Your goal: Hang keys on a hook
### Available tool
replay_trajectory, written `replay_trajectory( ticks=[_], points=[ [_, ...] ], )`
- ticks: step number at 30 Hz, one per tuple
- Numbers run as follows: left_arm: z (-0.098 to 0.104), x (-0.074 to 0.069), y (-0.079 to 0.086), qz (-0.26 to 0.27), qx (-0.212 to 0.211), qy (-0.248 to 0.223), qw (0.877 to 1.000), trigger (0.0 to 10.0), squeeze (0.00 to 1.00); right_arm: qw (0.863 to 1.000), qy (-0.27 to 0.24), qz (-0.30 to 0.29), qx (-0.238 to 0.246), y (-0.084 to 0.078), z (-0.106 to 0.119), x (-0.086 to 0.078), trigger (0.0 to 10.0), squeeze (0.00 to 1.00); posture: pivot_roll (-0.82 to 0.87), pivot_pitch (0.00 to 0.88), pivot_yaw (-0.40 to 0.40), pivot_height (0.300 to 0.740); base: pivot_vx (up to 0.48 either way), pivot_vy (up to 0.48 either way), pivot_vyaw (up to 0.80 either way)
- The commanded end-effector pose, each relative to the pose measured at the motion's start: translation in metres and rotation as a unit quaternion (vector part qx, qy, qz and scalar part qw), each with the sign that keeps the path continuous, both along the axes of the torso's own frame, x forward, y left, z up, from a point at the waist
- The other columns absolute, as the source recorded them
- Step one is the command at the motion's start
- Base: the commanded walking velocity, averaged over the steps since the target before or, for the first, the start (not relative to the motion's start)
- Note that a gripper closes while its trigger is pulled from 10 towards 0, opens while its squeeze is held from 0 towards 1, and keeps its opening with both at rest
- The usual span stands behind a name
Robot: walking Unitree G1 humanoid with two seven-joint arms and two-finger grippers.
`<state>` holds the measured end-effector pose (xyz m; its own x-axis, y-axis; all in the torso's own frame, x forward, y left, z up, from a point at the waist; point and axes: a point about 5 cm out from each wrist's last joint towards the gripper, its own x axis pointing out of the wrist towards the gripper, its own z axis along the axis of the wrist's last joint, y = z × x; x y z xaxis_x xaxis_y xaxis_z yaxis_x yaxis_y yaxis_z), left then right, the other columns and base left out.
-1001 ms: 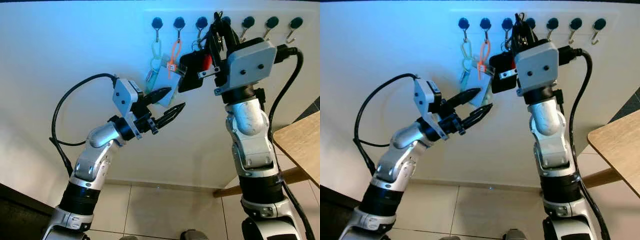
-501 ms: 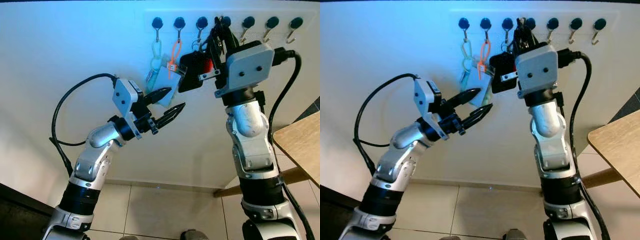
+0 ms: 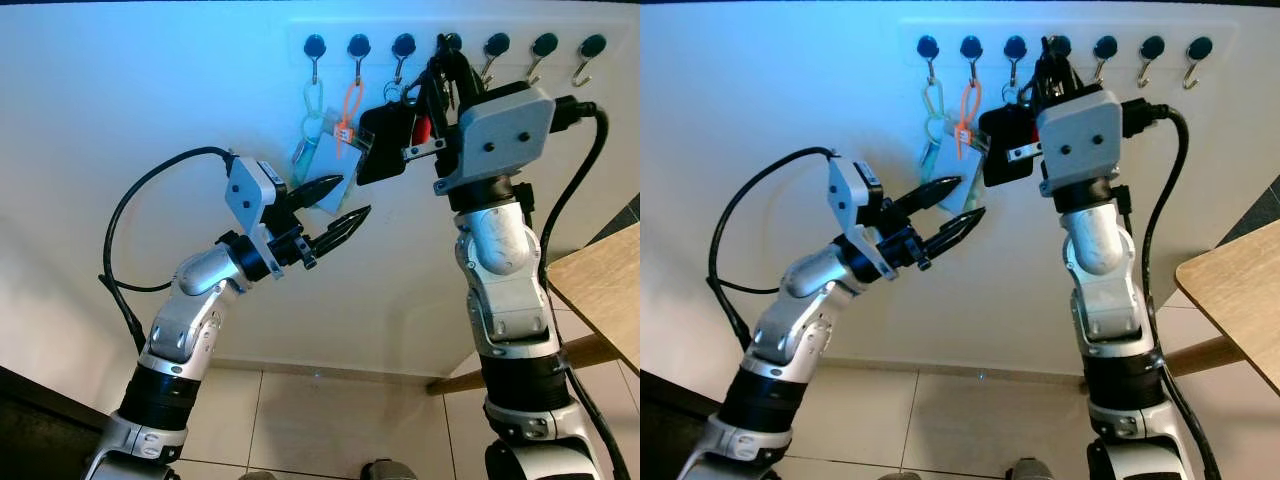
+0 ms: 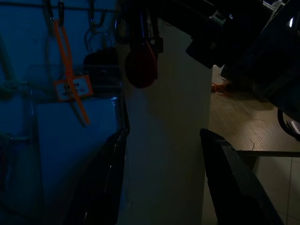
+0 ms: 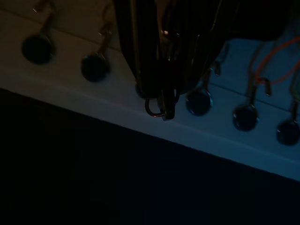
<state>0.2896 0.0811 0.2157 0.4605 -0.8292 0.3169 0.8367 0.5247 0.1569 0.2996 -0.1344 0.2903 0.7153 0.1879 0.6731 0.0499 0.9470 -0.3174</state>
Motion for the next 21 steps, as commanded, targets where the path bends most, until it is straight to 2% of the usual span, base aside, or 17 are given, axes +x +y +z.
replay_trajectory(
  ticks=[1,21],
  points=[
    [0.0,-0.003,-0.001,-0.008,-0.003,0.002,1.0,10.0,0.0,1.0,-0.001,-0.013,0.007,-0.006,-0.001,-0.002,10.0,0.0,0.02,0.103,0.036,0.74,0.0,0.0,0.0],
    [0.001,-0.002,-0.002,-0.011,-0.002,0.001,1.0,10.0,0.0,0.998,0.006,-0.049,0.025,-0.018,-0.014,-0.011,10.0,0.0,0.02,0.106,0.04,0.74,0.0,0.0,0.0]
  ],
)
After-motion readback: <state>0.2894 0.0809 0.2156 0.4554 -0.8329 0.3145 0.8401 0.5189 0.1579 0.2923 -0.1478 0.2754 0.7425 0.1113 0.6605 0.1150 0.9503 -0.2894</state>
